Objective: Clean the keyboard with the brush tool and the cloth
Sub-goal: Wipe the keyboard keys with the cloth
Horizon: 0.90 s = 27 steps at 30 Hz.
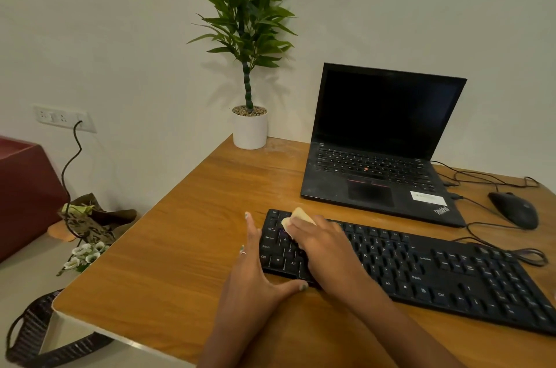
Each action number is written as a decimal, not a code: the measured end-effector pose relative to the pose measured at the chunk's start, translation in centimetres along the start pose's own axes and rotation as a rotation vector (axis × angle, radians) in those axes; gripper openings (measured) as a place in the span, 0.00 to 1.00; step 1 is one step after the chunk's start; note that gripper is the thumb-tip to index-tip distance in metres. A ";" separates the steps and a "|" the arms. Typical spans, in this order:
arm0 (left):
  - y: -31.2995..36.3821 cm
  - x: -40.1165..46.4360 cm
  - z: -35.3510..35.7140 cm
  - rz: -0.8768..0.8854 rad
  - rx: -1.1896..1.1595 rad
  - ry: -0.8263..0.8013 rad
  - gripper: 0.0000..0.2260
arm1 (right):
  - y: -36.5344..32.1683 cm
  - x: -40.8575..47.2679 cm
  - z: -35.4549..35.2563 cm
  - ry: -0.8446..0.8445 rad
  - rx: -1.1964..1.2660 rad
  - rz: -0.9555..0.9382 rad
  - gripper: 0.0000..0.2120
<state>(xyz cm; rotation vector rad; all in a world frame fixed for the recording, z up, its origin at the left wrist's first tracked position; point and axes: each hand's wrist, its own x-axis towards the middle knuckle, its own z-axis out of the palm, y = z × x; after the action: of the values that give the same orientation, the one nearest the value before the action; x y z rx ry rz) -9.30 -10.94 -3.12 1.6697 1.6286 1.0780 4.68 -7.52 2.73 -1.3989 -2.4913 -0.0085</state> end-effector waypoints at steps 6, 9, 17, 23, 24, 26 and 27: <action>-1.0 0.5 0.3 -0.015 0.044 0.004 0.57 | -3.8 -1.0 0.6 -0.111 0.105 -0.210 0.21; -0.6 0.1 -0.1 -0.010 0.011 -0.019 0.64 | -0.2 -0.8 -0.4 -0.022 0.112 0.018 0.21; -0.6 0.2 -0.2 -0.024 0.022 -0.013 0.62 | -1.8 -4.5 -1.2 0.043 0.067 -0.054 0.28; -0.1 0.0 -0.2 -0.053 0.087 -0.030 0.62 | 3.8 -5.6 -2.6 0.083 0.006 0.470 0.25; -0.1 0.0 -0.2 -0.051 0.089 -0.032 0.61 | 3.2 -5.6 -2.8 0.103 0.008 0.441 0.25; -0.2 0.0 -0.2 -0.045 0.097 -0.029 0.61 | 1.8 -5.9 -1.6 0.039 0.041 0.282 0.27; -0.2 0.0 -0.2 -0.042 0.101 -0.028 0.61 | 0.8 -6.0 -1.2 -0.033 0.037 0.176 0.30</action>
<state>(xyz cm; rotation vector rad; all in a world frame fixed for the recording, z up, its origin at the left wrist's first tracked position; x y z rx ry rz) -9.58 -10.95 -3.23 1.6986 1.7177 0.9623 8.60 -12.26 2.27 -1.6093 -2.3729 0.0963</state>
